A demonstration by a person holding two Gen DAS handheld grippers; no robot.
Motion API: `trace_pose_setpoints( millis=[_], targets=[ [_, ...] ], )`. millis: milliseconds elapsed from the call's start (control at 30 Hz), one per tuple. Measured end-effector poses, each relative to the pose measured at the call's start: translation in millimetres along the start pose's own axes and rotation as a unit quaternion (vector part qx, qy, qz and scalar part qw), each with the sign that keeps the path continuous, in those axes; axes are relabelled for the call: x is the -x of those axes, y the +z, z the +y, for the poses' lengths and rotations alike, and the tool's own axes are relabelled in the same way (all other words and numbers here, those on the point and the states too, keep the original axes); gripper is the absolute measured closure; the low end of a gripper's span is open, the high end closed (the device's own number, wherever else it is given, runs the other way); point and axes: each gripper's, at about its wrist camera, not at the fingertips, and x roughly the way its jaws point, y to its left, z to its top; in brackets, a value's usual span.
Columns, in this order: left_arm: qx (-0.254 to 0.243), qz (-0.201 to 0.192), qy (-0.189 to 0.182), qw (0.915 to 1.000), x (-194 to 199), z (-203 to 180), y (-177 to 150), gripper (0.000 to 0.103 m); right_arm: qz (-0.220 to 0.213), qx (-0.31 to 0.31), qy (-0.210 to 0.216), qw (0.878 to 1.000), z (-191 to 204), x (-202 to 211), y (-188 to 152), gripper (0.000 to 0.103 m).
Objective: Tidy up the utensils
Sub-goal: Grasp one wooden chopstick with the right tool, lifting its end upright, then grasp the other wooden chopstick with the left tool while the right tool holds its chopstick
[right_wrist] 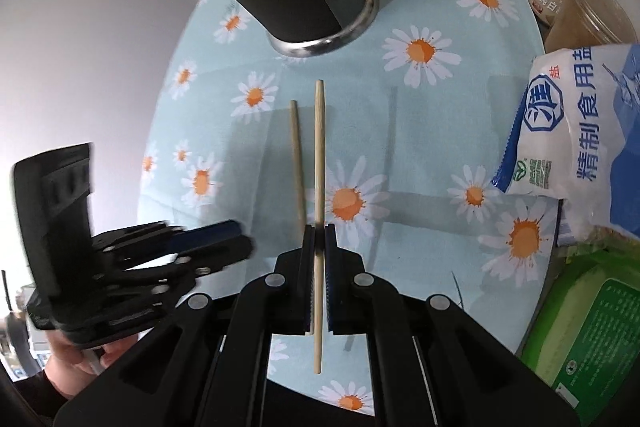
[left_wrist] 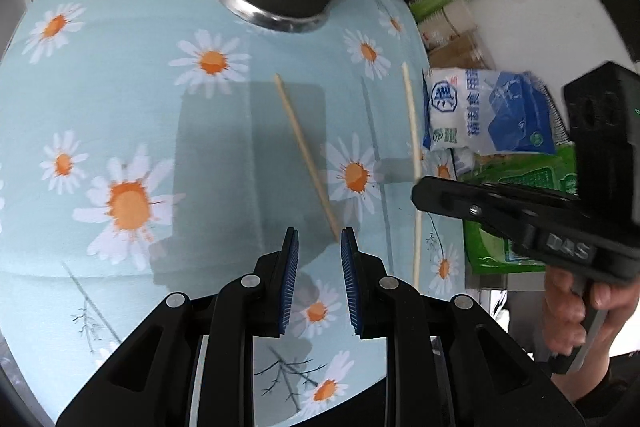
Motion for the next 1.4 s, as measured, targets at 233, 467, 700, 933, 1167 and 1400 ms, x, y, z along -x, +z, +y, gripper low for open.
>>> trace_pose_setpoints(
  millis=[233,467,700,933,1167,1400],
  targets=[
    [0.037,0.027,0.047,0.9979,-23.6,-11.2,16.7,0.082,-0.021,-0.006,0.047,0.999,-14.0,15.1,-10.9,0.097],
    [0.074,0.049,0.087,0.9923,-36.0,-15.2,35.0,0.082,-0.025,0.0,0.079,0.997,-27.3,25.4,-18.8,0.097],
    [0.11,0.05,0.124,0.9849,-45.7,-20.5,51.6,0.082,-0.029,0.01,0.096,0.995,-34.6,33.2,-19.4,0.097],
    [0.093,0.06,0.174,0.9785,-61.3,-42.1,62.4,0.088,-0.025,0.013,0.103,0.994,-38.9,28.7,-22.0,0.097],
    [0.096,0.07,0.225,0.967,-77.4,-59.0,72.5,0.097,-0.033,0.021,0.11,0.993,-43.7,32.5,-19.5,0.097],
    [0.119,0.058,0.219,0.9666,-71.6,-50.4,69.2,0.098,-0.033,0.03,0.098,0.994,-43.2,29.0,-21.1,0.097]
  ],
)
